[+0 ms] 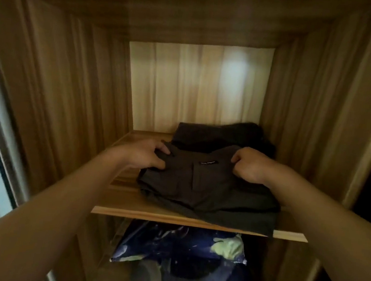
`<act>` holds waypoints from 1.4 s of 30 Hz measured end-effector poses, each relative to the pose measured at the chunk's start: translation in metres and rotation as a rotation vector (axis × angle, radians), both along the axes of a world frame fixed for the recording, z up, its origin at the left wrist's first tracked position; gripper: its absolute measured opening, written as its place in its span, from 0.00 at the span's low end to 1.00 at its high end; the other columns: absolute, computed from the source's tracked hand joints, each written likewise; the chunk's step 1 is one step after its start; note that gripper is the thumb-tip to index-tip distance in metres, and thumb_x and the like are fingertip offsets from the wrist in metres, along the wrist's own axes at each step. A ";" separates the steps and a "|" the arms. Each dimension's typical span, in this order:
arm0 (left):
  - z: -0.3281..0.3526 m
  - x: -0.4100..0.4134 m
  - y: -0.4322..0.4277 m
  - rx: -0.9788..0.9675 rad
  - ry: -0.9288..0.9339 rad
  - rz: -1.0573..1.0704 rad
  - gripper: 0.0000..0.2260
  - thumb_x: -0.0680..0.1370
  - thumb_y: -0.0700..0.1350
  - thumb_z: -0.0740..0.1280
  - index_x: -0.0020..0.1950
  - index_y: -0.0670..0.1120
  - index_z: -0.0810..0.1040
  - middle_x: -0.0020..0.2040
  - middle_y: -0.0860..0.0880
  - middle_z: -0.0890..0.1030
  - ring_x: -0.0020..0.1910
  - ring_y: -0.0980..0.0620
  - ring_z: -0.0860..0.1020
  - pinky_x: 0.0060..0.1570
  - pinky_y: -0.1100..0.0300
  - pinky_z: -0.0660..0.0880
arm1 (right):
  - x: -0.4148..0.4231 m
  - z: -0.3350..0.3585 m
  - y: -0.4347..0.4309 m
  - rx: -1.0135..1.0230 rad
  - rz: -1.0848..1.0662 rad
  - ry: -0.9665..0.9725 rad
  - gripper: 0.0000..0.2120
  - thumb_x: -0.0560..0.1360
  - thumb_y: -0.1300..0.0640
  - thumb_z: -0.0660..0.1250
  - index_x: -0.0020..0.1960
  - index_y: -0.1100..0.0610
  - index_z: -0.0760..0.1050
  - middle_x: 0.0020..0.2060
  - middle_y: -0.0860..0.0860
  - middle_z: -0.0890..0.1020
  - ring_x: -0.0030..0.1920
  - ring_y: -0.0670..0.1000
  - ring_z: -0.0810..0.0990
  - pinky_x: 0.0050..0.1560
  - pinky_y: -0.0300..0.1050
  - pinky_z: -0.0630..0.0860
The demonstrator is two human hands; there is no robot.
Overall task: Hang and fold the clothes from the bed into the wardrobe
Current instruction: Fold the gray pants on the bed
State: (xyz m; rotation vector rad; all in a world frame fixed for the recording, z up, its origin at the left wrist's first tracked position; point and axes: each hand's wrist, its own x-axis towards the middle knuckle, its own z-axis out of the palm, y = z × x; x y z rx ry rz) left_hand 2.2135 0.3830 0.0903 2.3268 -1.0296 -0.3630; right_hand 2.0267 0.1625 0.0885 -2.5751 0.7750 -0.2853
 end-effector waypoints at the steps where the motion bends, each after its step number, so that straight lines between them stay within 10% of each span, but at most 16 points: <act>1: 0.005 0.005 -0.004 -0.017 -0.008 -0.009 0.21 0.71 0.45 0.75 0.63 0.54 0.79 0.60 0.49 0.79 0.56 0.51 0.79 0.59 0.56 0.78 | 0.001 0.007 -0.003 -0.026 -0.005 -0.007 0.12 0.77 0.62 0.61 0.54 0.55 0.81 0.45 0.49 0.77 0.42 0.46 0.74 0.48 0.43 0.72; 12: 0.061 0.067 -0.083 -0.209 0.160 -0.012 0.20 0.74 0.41 0.74 0.64 0.52 0.78 0.58 0.48 0.80 0.55 0.47 0.81 0.53 0.51 0.79 | 0.057 0.081 -0.070 -0.070 -0.128 -0.080 0.17 0.80 0.64 0.59 0.66 0.61 0.77 0.59 0.57 0.78 0.47 0.52 0.76 0.52 0.44 0.75; 19: 0.057 0.121 -0.160 -0.389 0.214 0.060 0.19 0.76 0.35 0.70 0.67 0.41 0.76 0.61 0.42 0.79 0.57 0.43 0.79 0.63 0.49 0.76 | 0.104 0.085 -0.128 -0.176 -0.245 -0.025 0.26 0.82 0.60 0.59 0.79 0.59 0.59 0.77 0.63 0.61 0.74 0.64 0.64 0.72 0.52 0.67; 25: 0.009 0.140 -0.194 -0.211 -0.113 0.100 0.19 0.80 0.47 0.66 0.71 0.45 0.76 0.69 0.43 0.76 0.64 0.45 0.76 0.66 0.54 0.72 | 0.119 0.026 -0.135 -0.221 -0.133 0.305 0.36 0.82 0.33 0.49 0.83 0.52 0.49 0.81 0.58 0.46 0.80 0.64 0.49 0.78 0.63 0.53; 30: 0.011 0.139 -0.229 -0.120 -0.384 -0.046 0.19 0.81 0.56 0.61 0.69 0.51 0.76 0.68 0.45 0.76 0.63 0.45 0.75 0.62 0.52 0.72 | 0.146 0.022 -0.152 -0.263 -0.111 0.211 0.35 0.80 0.30 0.47 0.82 0.45 0.51 0.82 0.54 0.42 0.80 0.63 0.41 0.77 0.68 0.48; 34: -0.017 0.143 -0.253 0.169 -0.419 -0.011 0.32 0.78 0.70 0.49 0.81 0.60 0.53 0.83 0.49 0.50 0.81 0.43 0.47 0.75 0.36 0.49 | 0.167 -0.004 -0.167 -0.334 -0.126 0.204 0.38 0.77 0.26 0.43 0.82 0.42 0.43 0.81 0.51 0.36 0.79 0.60 0.33 0.76 0.70 0.40; 42: -0.038 0.155 -0.265 0.151 -0.503 0.014 0.35 0.74 0.73 0.42 0.79 0.62 0.56 0.81 0.50 0.59 0.78 0.43 0.57 0.73 0.34 0.52 | 0.185 -0.045 -0.188 -0.226 -0.161 0.120 0.40 0.74 0.22 0.40 0.81 0.38 0.41 0.81 0.49 0.36 0.80 0.57 0.33 0.74 0.70 0.35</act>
